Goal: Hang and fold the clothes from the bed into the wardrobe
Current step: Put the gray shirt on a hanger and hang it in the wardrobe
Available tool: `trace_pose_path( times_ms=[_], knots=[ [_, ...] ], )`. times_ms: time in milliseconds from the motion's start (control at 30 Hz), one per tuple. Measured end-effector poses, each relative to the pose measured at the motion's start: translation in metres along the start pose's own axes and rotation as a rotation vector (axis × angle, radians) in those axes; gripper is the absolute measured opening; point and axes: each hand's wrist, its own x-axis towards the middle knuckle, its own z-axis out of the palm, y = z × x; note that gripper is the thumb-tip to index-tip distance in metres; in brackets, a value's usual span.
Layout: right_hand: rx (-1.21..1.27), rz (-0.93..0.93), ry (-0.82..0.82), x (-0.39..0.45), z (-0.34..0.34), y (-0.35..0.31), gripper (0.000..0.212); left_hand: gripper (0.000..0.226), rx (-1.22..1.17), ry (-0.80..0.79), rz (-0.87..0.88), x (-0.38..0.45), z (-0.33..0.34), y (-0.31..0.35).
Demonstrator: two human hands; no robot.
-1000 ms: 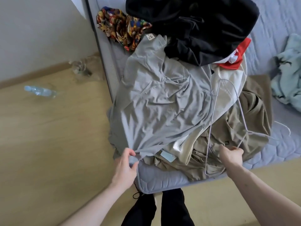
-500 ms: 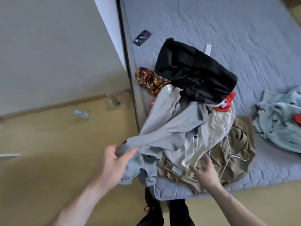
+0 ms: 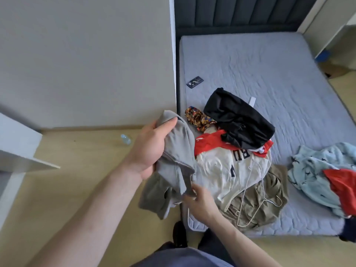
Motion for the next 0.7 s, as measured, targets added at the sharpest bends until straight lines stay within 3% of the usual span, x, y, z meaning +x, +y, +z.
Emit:
trace_pose_path(
  times_ms=[100, 200, 333, 400, 467, 567, 700],
  knots=[
    [0.091, 0.026, 0.155, 0.001, -0.012, -0.018, 0.020, 0.029, -0.018, 0.071, 0.045, -0.007, -0.022, 0.015],
    [0.229, -0.033, 0.248, 0.001, -0.044, -0.044, 0.028, 0.021, 0.048, 0.200, 0.114, -0.007, -0.056, 0.026],
    [0.401, -0.121, 0.243, 0.002, -0.088, -0.083, 0.021, 0.008, 0.182, 0.274, 0.118, -0.007, -0.100, 0.015],
    [0.408, -0.194, 0.249, 0.001, -0.107, -0.101, 0.022, 0.014, 0.375, 0.287, 0.137, -0.007, -0.122, 0.006],
    [0.370, -0.269, 0.279, -0.003, -0.121, -0.118, 0.020, 0.034, 0.645, 0.302, 0.171, -0.009, -0.139, 0.000],
    [0.276, -0.326, 0.375, -0.004, -0.140, -0.136, 0.018, 0.063, 0.832, 0.189, 0.225, -0.016, -0.150, -0.001],
    [0.247, -0.295, 0.544, -0.001, -0.167, -0.150, 0.017, 0.063, 1.000, -0.015, 0.218, -0.023, -0.153, 0.001]
  ],
)
